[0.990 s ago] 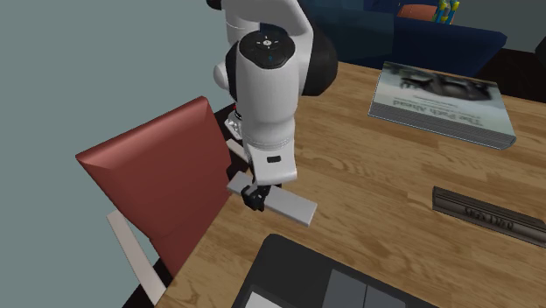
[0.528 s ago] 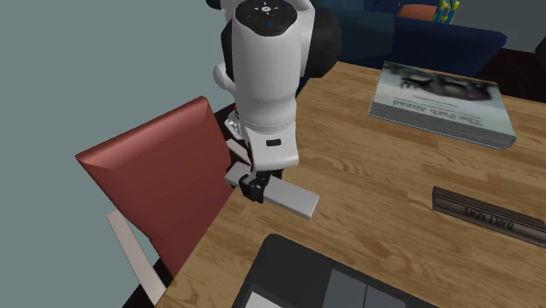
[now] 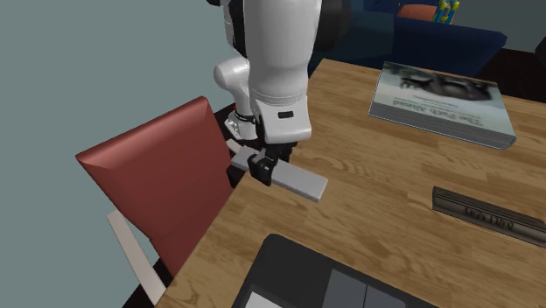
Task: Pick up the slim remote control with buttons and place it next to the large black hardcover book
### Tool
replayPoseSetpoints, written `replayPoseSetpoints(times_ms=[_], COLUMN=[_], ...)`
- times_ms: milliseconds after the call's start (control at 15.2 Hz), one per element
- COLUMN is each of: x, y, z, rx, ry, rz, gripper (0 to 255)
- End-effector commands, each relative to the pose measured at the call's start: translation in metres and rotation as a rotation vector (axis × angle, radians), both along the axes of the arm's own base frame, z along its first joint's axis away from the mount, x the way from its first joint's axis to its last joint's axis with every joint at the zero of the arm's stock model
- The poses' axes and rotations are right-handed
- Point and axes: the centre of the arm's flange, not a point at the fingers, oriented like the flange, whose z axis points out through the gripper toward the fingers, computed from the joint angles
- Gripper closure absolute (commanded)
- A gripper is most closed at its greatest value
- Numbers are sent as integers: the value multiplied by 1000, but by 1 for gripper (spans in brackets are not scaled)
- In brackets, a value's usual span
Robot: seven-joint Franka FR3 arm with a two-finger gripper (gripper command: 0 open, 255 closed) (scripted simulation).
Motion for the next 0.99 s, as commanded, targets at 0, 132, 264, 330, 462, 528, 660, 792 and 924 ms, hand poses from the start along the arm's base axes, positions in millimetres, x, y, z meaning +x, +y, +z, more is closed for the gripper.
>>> replayPoseSetpoints(times_ms=[0,132,264,330,462,528,660,792,924], x=[-2,-6,-10,-12,-16,-18,-22,-25,-29], y=[24,51,77,90,116,129,155,181,207], z=[1,1,1,1,1,1,1,1,1], rx=[0,0,0,0,0,0,0,0,0], ry=[0,0,0,0,0,0,0,0,0], rz=[-1,-1,-1,-1,-1,-1,-1,-1,-1], gripper=[255,255,255,255,255,255,255,255,255])
